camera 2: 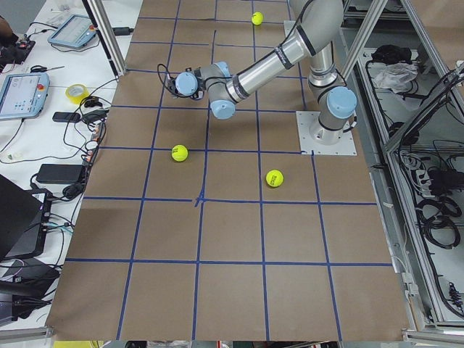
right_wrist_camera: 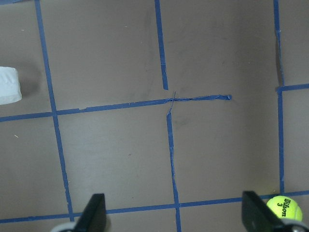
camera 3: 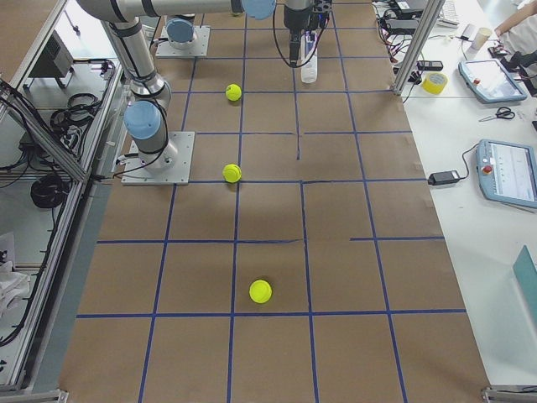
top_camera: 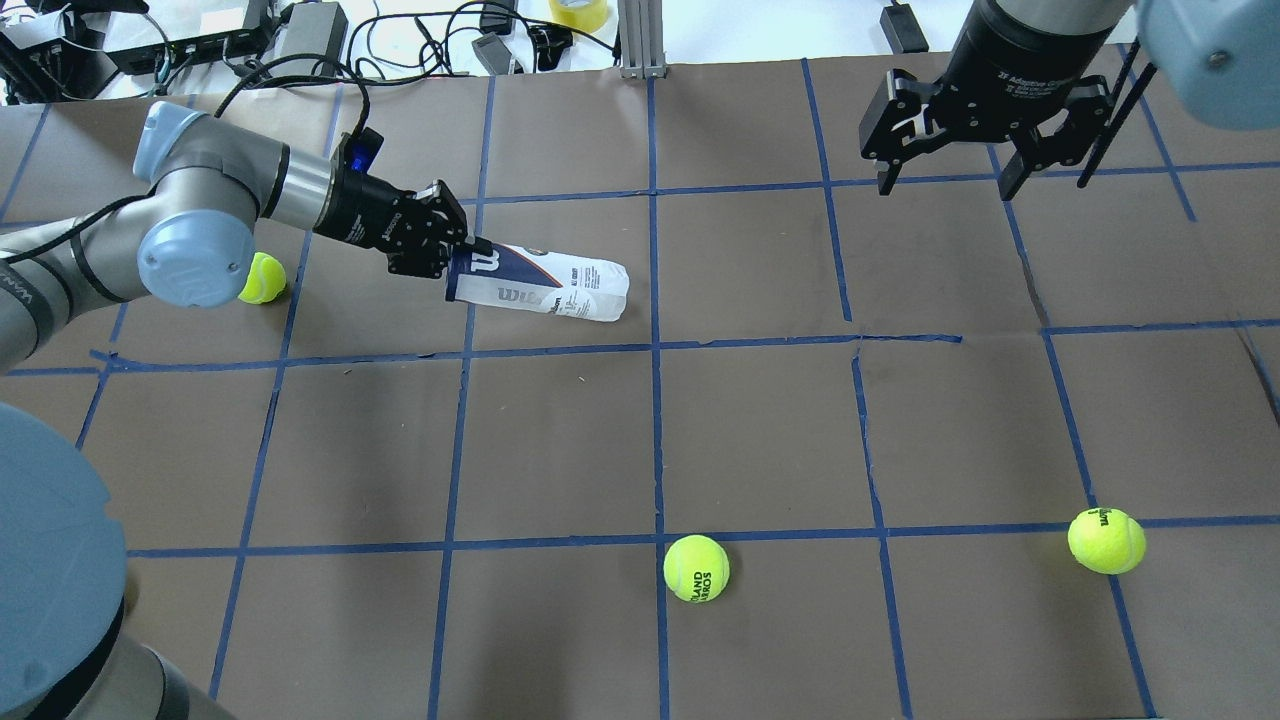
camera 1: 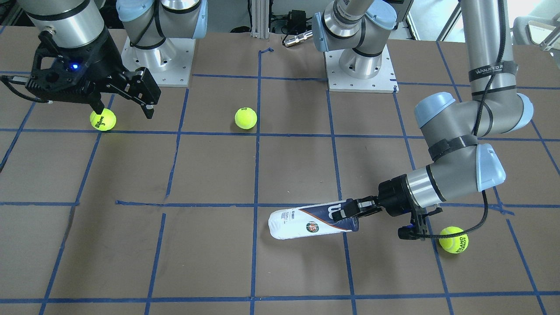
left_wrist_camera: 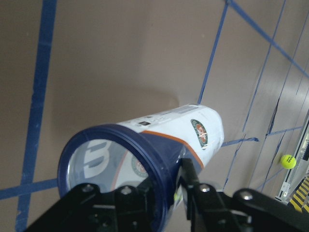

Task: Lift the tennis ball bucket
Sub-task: 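Lift and rotate the can upright with the left gripper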

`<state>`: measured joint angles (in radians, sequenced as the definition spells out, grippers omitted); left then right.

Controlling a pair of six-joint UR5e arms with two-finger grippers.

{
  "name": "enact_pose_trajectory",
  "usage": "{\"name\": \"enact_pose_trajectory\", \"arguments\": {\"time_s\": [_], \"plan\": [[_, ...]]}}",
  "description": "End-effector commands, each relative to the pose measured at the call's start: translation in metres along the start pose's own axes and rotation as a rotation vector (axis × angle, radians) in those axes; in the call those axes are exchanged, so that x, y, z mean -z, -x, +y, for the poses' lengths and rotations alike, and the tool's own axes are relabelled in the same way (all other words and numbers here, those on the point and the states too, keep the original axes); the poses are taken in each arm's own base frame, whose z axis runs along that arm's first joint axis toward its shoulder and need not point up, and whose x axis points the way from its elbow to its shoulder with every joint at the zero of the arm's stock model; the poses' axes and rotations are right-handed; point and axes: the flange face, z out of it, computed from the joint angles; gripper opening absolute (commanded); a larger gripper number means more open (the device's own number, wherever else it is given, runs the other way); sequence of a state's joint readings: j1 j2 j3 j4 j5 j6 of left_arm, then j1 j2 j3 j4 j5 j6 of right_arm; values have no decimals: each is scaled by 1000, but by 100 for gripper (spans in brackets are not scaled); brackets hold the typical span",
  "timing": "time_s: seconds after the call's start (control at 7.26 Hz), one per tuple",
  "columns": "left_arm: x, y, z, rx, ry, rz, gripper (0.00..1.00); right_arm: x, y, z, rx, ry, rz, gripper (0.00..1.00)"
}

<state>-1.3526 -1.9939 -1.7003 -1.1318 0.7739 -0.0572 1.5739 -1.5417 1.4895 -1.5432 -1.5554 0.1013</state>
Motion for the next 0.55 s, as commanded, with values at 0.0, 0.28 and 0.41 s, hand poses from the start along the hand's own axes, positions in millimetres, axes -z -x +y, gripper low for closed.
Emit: {"name": "enact_pose_trajectory", "arguments": {"time_s": [0.0, 0.28, 0.41], "plan": [[14, -56, -7, 15, -58, -73, 0, 0, 0, 0, -3, 2, 0, 100], [-3, -115, 4, -60, -111, -238, 0, -5, 0, 1, -6, 12, 1, 100], [-9, -134, 8, -123, -161, -368, 0, -7, 0, 1, -6, 14, 1, 100]]}}
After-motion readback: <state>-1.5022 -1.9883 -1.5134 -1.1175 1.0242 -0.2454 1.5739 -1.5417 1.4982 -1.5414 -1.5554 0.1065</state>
